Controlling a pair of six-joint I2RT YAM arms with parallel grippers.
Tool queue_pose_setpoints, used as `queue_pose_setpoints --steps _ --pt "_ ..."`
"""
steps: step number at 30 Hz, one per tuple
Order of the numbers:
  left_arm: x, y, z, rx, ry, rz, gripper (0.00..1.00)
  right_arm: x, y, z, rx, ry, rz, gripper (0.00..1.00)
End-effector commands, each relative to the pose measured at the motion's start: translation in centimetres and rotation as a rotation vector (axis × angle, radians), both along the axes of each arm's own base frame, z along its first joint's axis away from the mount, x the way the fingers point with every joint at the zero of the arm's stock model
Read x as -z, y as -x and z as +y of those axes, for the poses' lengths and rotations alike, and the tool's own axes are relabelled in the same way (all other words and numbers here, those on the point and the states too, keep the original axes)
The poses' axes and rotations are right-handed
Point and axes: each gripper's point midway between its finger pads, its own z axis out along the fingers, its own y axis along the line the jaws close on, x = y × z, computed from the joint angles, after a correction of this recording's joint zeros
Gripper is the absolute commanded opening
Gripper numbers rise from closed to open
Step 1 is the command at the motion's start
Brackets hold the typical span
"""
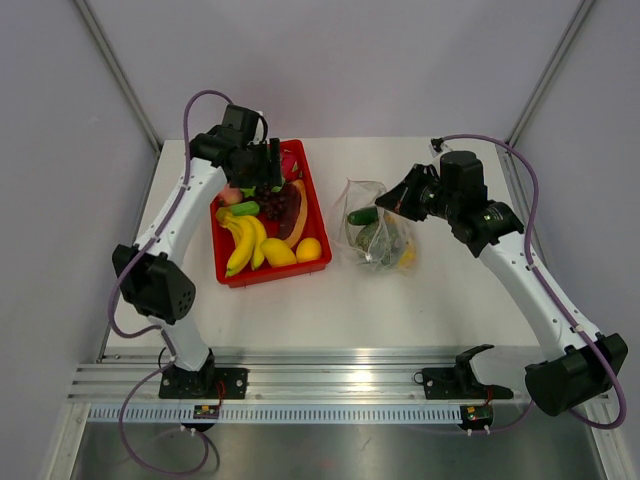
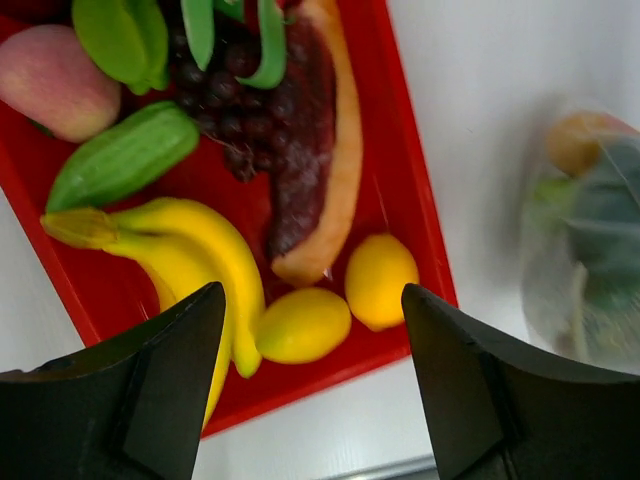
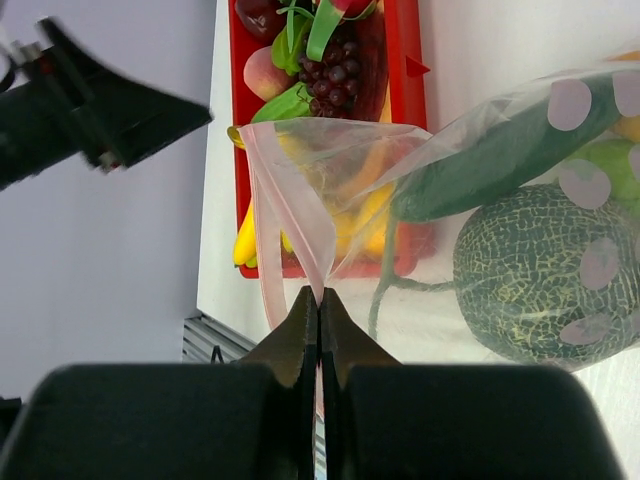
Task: Place the food in the zip-top bag and seal the zipper
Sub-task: Pick up the fake fruit from the bin.
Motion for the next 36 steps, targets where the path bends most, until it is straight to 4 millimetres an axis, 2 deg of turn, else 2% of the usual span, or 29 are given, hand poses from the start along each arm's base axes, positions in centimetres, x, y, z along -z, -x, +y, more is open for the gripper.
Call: queue_pose_setpoints --steps 1,4,5,6,7,8,9,10,11,15,16,23,25,26,27,36 --pt "-0.1 -4.8 1.9 -0.111 -0.065 -0.085 0.75 -2.9 0.2 -0.3 -0.002 -0.011 -0.081 0.00" --pt "1.2 -7.7 3.0 -0.132 -0.086 -0.094 0.91 -2.6 0.2 -0.2 -0.009 0.000 -0.074 0.00" --pt "0.2 -8.9 3.7 -0.143 -0.081 -0.125 0.99 -2.5 0.0 -0.2 -0.008 0.006 -0.071 0.00" --pt "0.0 -9.7 4.0 -0.147 -0.082 -0.133 0.99 -2.4 0.0 -0.2 -0.012 0.013 -0.066 0.00" --pt "1.7 -10.9 4.1 -0.146 -0.085 -0.102 0.99 -2.6 -0.1 -0.2 -0.013 0.014 -0.072 0.00" --pt "1.8 -11.8 5.1 -0.162 -0.080 -0.100 0.99 -2.6 -0.2 -0.2 -0.013 0.018 -0.071 0.00" --pt "0.7 -13.0 5.2 -0.167 -0.062 -0.132 0.99 -2.6 -0.3 -0.2 -0.013 0.022 -0.072 0.00" --pt "2.0 -13.9 5.1 -0.151 -0.043 -0.111 0.99 -2.6 -0.4 -0.2 -0.014 0.023 -0.073 0.00" --pt "2.1 -14.7 5.8 -0.155 -0.036 -0.120 0.99 -2.4 -0.6 -0.1 -0.015 0.027 -0.068 0.00" --pt "2.7 -17.8 5.4 -0.099 0.022 -0.191 0.97 -2.0 -1.2 0.3 -0.027 0.031 -0.058 0.00" --pt "3.4 -18.9 5.2 -0.092 0.024 -0.205 0.97 -1.9 -1.3 0.4 -0.032 0.032 -0.050 0.00" --pt "5.1 -22.5 5.5 -0.088 -0.010 -0.287 0.99 -1.3 -1.8 0.4 -0.027 0.055 -0.036 0.00" --pt "7.2 -23.4 5.6 -0.097 -0.024 -0.261 0.99 -1.2 -1.9 0.4 -0.026 0.058 -0.032 0.00" --pt "6.6 -24.0 5.5 -0.102 -0.020 -0.280 0.99 -1.0 -2.0 0.4 -0.026 0.060 -0.027 0.00" --pt "8.2 -24.3 5.6 -0.108 -0.027 -0.257 0.99 -0.9 -2.1 0.6 -0.029 0.060 -0.023 0.00" --pt "11.3 -25.2 6.3 -0.149 -0.054 -0.229 0.97 0.2 -2.9 0.9 -0.036 0.070 -0.003 0.00"
